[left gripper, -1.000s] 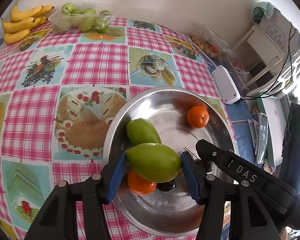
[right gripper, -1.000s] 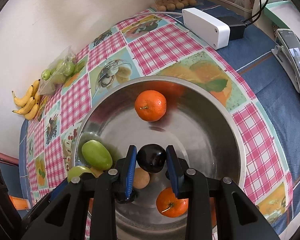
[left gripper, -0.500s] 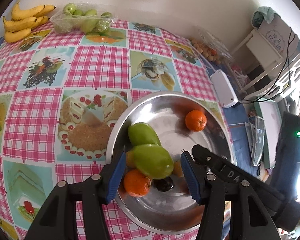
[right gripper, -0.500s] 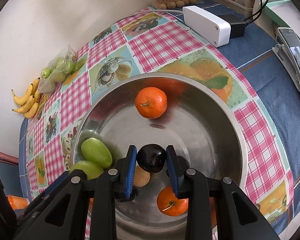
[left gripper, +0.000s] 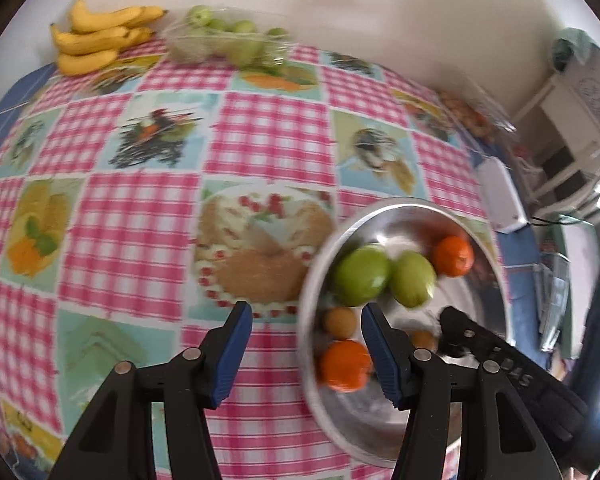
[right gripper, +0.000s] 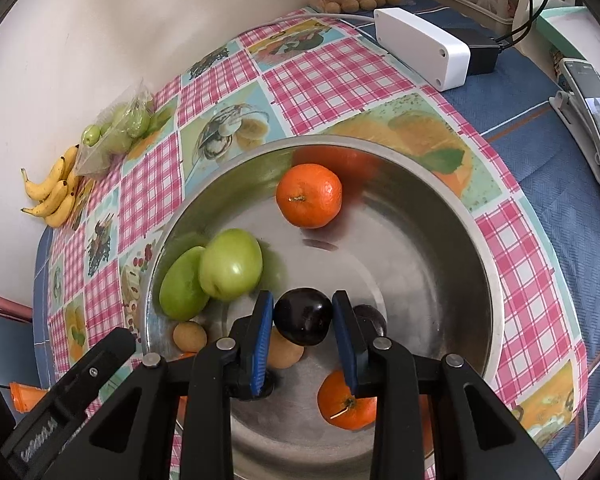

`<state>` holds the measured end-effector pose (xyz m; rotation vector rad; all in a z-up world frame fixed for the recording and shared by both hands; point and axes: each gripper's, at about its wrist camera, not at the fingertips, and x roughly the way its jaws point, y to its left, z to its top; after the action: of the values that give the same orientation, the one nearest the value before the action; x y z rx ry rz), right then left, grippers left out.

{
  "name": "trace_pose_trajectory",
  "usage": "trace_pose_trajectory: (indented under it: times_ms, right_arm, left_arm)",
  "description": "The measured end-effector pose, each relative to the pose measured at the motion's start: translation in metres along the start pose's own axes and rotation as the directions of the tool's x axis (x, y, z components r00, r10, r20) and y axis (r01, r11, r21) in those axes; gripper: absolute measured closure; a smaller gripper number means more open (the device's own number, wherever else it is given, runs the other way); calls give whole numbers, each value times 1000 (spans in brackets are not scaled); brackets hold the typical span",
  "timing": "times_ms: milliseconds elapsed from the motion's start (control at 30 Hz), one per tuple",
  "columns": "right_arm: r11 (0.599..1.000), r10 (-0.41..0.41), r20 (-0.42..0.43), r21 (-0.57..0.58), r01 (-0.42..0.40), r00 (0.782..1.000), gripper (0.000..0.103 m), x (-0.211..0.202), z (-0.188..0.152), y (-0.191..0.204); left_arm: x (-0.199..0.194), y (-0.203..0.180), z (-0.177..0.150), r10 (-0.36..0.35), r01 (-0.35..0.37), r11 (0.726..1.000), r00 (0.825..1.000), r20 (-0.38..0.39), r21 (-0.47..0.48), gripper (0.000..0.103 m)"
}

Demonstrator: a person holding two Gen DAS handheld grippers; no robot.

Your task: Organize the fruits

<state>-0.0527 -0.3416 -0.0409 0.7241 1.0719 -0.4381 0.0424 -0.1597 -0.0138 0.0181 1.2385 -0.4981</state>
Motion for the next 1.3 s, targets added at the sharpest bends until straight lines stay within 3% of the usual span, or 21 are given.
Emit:
trace_pose_trajectory:
  times_ms: [200, 467, 500, 567, 633, 767, 1167, 1200, 1233, 1300]
  right_arm:
    - [1000, 3, -1, -14, -3, 1000, 69, 1, 1, 2]
    - [999, -3, 15, -35, 3, 1000, 69, -4, 4, 3]
    - [999, -5, 18, -40, 5, 1000, 67, -5, 5, 4]
    - [999, -7, 26, -53, 9, 1000, 41, -7, 5, 6]
    - [998, 1, 30, -66, 1, 1000, 32, -8, 5, 8]
    - [995, -12, 23, -96, 14, 1000, 26, -6, 3, 13]
    - [982, -88, 21, -163, 90, 996, 23, 1, -1, 21]
    - [982, -91, 23, -164, 93, 996, 18, 2, -1, 22]
    - [981, -99, 26, -163, 102, 995, 1, 2, -1, 21]
    - [980, -107, 36, -167, 111, 994, 0, 1, -1, 23]
  left_arm:
    - [2, 19, 2, 101, -101, 994, 995, -3, -46, 32]
    - [4, 38, 3, 178, -179, 979, 984, -19, -95, 14]
    - [4, 40, 3, 192, -193, 977, 981, -19, -95, 9]
    - [5, 43, 3, 220, -221, 971, 975, -15, -90, 1]
    - [4, 46, 3, 241, -240, 967, 971, -8, -89, 0]
    - [3, 52, 3, 263, -262, 960, 965, 0, -98, 0]
    - [6, 65, 4, 297, -296, 950, 955, -8, -103, 0]
    - [7, 65, 4, 303, -302, 948, 953, -6, -101, 0]
    - [7, 65, 4, 308, -307, 947, 952, -4, -99, 0]
    - [8, 67, 4, 311, -310, 946, 950, -4, -99, 0]
